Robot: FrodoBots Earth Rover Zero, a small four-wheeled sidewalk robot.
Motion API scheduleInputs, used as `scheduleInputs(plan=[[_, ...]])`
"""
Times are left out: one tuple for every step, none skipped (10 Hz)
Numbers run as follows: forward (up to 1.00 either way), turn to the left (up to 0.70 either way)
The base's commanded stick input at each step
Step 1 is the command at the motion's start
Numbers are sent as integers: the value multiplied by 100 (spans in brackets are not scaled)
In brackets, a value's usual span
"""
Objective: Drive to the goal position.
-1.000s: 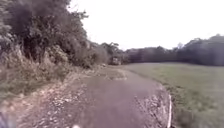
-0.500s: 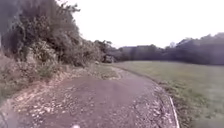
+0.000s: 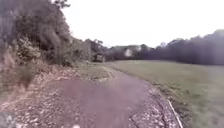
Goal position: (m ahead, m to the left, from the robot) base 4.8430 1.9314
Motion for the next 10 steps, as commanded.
scheduleInputs(plan=[[70,0],[70,0],[70,-1],[70,-10],[70,-32],[70,-32],[70,-29],[70,-24],[70,-18],[70,-9]])
